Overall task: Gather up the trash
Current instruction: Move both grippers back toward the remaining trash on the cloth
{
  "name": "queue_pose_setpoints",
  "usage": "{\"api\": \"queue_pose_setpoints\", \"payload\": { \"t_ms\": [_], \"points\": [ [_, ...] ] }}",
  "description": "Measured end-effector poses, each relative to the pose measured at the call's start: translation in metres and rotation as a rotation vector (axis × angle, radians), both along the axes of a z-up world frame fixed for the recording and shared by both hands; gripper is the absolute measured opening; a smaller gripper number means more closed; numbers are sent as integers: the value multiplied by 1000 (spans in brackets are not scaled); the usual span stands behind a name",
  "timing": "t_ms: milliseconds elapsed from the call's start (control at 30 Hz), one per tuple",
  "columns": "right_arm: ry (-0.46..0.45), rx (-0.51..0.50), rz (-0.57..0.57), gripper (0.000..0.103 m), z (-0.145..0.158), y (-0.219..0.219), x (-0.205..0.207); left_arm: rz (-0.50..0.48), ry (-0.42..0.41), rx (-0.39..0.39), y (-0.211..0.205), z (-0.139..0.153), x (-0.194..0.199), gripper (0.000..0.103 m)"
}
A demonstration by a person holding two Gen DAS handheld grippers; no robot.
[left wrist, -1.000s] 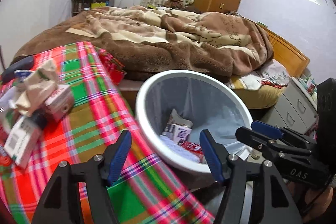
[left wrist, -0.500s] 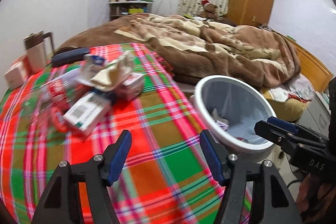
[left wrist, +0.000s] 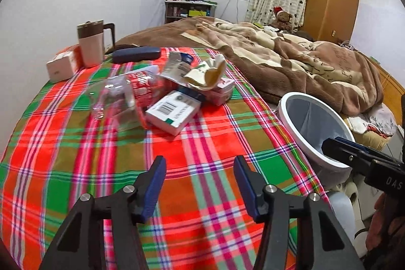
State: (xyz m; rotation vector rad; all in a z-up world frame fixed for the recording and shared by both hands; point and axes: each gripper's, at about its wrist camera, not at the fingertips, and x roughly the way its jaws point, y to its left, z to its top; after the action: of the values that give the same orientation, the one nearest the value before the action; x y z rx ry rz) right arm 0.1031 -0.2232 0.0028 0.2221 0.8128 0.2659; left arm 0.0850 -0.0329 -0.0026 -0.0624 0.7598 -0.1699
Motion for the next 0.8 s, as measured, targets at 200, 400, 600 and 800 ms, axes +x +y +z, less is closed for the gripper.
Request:
{"api": "queue_pose_setpoints", "payload": {
  "t_ms": [200,400,600,800],
  "points": [
    [7,-2,87,62,3,18,-1,33,-31,19,13,13,-15,51],
    [-1,7,104,62,9,28,-3,51,-44,25,31,24,-12,51],
    [0,10,75,57,13,34,13,64,-34,6,50,24,9,51],
    [13,7,81,55,12,49,34,77,-26,2,65,24,35,51]
  ]
}}
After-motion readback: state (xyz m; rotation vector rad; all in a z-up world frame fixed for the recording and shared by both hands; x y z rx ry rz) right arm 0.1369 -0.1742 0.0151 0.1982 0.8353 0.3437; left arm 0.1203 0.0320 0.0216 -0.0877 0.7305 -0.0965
